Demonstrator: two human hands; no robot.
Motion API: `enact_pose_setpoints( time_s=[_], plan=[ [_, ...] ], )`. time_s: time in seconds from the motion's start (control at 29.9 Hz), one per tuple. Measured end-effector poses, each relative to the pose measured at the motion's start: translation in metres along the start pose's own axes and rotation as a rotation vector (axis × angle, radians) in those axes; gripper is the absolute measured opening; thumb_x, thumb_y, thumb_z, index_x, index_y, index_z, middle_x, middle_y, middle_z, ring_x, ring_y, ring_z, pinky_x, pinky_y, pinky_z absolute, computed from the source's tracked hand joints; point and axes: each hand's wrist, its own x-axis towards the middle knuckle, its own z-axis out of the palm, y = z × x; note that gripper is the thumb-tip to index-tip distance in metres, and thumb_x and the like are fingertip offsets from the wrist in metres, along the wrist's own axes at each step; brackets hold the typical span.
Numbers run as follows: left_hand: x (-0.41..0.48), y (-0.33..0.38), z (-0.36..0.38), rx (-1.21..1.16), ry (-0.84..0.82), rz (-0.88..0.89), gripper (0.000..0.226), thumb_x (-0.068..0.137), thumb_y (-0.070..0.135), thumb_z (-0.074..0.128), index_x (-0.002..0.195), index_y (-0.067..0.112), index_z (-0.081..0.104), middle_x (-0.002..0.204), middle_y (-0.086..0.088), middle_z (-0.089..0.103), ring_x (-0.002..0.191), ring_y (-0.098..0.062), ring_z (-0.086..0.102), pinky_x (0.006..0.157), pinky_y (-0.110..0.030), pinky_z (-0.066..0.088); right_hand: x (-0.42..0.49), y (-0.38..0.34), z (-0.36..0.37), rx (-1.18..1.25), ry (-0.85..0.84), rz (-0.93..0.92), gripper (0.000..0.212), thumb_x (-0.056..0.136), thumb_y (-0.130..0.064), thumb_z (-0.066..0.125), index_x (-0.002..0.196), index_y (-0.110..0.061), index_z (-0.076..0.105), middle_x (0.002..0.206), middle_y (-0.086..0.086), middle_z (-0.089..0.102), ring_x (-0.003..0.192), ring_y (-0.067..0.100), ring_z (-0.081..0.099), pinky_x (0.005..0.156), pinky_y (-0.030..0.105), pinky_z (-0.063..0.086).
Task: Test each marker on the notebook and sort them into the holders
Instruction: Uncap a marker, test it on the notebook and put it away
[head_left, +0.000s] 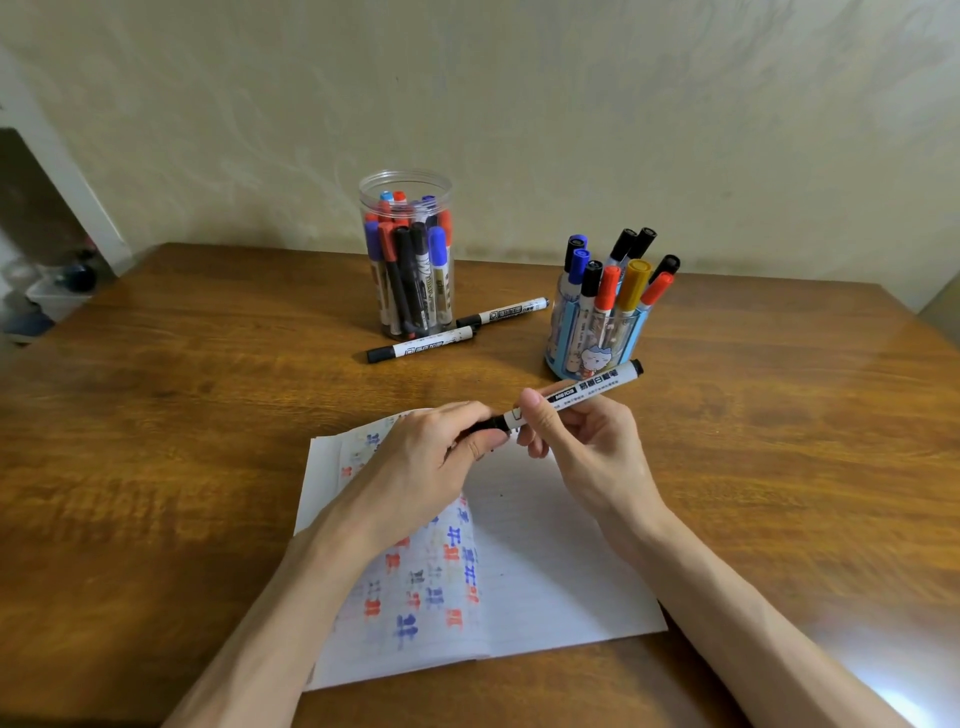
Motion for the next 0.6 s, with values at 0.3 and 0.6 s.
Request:
enact_pose_setpoints(
  time_s=[0.3,0.6],
  plan=[
    [-0.0023,0.0014,-0.0048,-0.088,-0.073,-0.087,0.022,0.107,0.038,0.048,0.107,0.034,0.07,0.095,0.011,0.071,0.095,-0.011,0.064,0.081,-0.037,0.051,-0.0024,-0.0056,-0.0043,0.03,-0.057,-0.052,0.019,0.101,-0.02,0.066,0.094,-0.003,0.07,0.078,0.011,0.07,0.069,0.02,0.066,0.066,0.029,0.056],
    [-0.0016,0.008,-0.0038,-0.126,0.013,-0.023,0.022,0.101,0.035,0.06,0.118,0.029,0.071,0.097,0.018,0.07,0.097,-0.008,0.065,0.078,-0.027,0.054,-0.0001,-0.0037,-0.0076,0.078,-0.097,-0.002,0.016,0.102,-0.018,0.065,0.102,-0.003,0.071,0.082,0.002,0.07,0.074,0.017,0.065,0.071,0.027,0.055]
  ],
)
